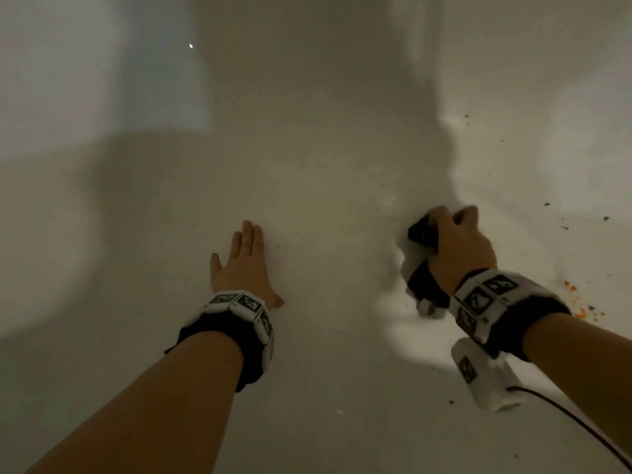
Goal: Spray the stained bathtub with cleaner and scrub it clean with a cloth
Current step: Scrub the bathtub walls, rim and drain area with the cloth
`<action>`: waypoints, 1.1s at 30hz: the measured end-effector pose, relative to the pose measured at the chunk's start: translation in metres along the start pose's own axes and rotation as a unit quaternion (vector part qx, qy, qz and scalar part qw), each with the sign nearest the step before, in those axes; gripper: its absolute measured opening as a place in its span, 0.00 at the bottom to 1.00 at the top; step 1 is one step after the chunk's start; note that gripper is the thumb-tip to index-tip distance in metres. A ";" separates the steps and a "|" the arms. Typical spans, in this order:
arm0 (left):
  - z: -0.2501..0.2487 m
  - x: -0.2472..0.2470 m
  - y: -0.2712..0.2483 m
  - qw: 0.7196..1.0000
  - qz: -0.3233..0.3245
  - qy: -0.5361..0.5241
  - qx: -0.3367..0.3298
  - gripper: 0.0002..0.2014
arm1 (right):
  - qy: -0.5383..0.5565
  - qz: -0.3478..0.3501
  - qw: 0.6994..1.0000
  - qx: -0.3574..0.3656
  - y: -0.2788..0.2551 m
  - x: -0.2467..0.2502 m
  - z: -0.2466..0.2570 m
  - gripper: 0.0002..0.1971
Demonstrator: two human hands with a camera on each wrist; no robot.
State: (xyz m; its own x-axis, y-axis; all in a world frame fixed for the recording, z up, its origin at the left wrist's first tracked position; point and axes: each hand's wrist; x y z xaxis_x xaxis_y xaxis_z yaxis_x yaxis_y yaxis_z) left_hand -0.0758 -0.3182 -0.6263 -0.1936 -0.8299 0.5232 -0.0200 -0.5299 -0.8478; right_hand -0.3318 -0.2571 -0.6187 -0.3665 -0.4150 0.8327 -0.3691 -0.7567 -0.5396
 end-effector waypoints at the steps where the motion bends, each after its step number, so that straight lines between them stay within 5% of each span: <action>1: 0.000 0.000 0.001 1.000 -0.003 0.001 0.003 0.62 | -0.010 -0.037 0.999 0.038 0.006 0.007 0.011 0.21; 6: 0.000 0.001 0.002 1.000 -0.007 0.006 0.006 0.62 | 0.206 -0.172 0.950 0.158 0.061 0.068 0.111 0.18; 9: -0.003 0.001 0.004 1.000 -0.013 0.003 0.011 0.63 | -0.050 -0.160 0.939 0.300 0.091 0.086 0.164 0.21; 11: -0.006 0.000 0.003 1.000 -0.017 -0.003 0.016 0.62 | -0.183 -0.077 0.913 0.357 0.104 0.082 0.178 0.22; 14: -0.007 -0.001 0.000 0.999 -0.023 -0.013 0.019 0.61 | -0.229 0.075 0.911 0.336 0.108 0.060 0.168 0.28; 17: -0.007 -0.001 -0.003 0.999 -0.019 -0.017 0.019 0.60 | -0.257 0.078 0.903 0.335 0.096 0.048 0.152 0.34; 21: -0.010 -0.001 -0.004 0.999 -0.024 -0.022 0.026 0.60 | -0.313 0.064 0.868 0.380 0.067 0.033 0.112 0.29; 26: -0.011 -0.002 -0.005 0.999 -0.026 -0.025 0.033 0.61 | -0.310 0.154 0.846 0.406 0.006 0.009 0.043 0.28; 29: -0.011 -0.003 -0.003 0.999 -0.028 -0.022 0.035 0.61 | -0.339 0.079 0.839 0.418 0.011 0.010 0.039 0.38; 33: -0.011 -0.003 -0.002 0.999 -0.028 -0.021 0.037 0.62 | -0.361 0.150 0.808 0.440 0.033 0.004 0.053 0.39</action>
State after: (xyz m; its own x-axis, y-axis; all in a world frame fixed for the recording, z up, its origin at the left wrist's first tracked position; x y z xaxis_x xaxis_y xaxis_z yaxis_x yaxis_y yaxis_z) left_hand -0.0858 -0.3125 -0.6270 -0.1533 -0.8041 0.5745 0.0432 -0.5862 -0.8090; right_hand -0.3008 -0.3109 -0.6265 0.3844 -0.5934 0.7072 0.5107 -0.5015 -0.6984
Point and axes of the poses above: each hand's wrist, its own y-axis towards the middle knuckle, its own x-axis out of the back of the hand, z = x × y, and after that the axes turned 1 degree about z, right-handed
